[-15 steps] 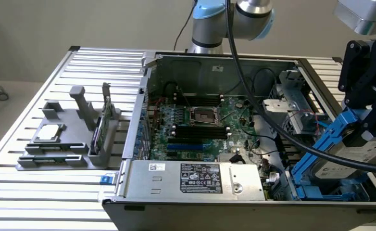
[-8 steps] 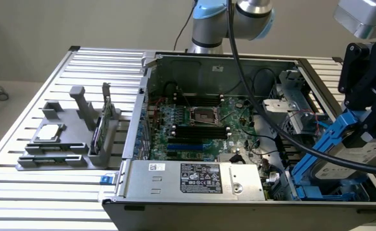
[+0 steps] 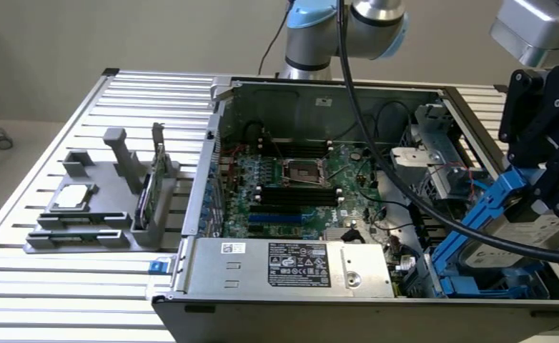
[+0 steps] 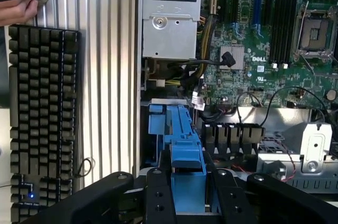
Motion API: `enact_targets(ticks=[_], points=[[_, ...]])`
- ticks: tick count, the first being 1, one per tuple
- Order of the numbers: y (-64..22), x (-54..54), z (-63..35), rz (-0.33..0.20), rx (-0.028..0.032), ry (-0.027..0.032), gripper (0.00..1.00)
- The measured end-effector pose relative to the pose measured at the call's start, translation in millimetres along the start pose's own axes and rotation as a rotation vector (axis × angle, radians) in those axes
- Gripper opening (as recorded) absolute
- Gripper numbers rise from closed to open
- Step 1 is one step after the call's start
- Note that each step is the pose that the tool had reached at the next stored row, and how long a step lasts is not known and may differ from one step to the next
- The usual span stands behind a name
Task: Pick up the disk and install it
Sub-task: 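Insert the disk into the insertion slot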
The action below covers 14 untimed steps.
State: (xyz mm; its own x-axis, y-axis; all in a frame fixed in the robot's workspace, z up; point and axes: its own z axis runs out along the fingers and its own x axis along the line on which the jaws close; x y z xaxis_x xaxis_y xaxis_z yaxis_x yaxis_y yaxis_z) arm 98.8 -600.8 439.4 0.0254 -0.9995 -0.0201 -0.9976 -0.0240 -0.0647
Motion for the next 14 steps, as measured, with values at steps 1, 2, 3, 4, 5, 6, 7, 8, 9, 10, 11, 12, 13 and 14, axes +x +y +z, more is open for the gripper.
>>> enact_targets(ticks=[1, 2, 3, 4, 5, 6, 7, 8, 9, 10, 11, 12, 13, 14], points=[[-0.1, -0.3, 0.4, 0.0, -0.0007, -0.0001, 0.33], [-0.1, -0.5, 0.8, 0.0, -0.0013, -0.0004, 0.33], [-0.2, -0.8, 1.1, 0.0, -0.002, -0.0003, 0.33], [-0.3, -1.1, 1.2, 0.0, -0.0027, -0.0002, 0.33], [-0.4, -1.4, 1.5, 0.0, -0.0034, -0.0001, 0.33], [-0.5, -1.7, 1.9, 0.0, -0.0041, -0.0002, 0.33], [-0.5, -1.9, 2.4, 0.0, -0.0049, -0.0004, 0.33], [-0.7, -2.0, 3.0, 0.0, -0.0055, -0.0004, 0.33], [-0.9, -2.1, 3.7, 0.0, -0.0058, -0.0005, 0.33], [-1.1, -2.1, 4.4, 0.0, -0.0061, -0.0006, 0.33], [-1.3, -2.1, 5.2, 0.0, -0.0064, -0.0008, 0.33], [-1.5, -2.2, 6.0, 0.0, -0.0068, -0.0011, 0.33], [-1.5, -2.3, 6.8, 0.0, -0.0072, -0.0014, 0.33], [-1.5, -2.5, 7.6, 0.0, -0.0075, -0.0017, 0.33]])
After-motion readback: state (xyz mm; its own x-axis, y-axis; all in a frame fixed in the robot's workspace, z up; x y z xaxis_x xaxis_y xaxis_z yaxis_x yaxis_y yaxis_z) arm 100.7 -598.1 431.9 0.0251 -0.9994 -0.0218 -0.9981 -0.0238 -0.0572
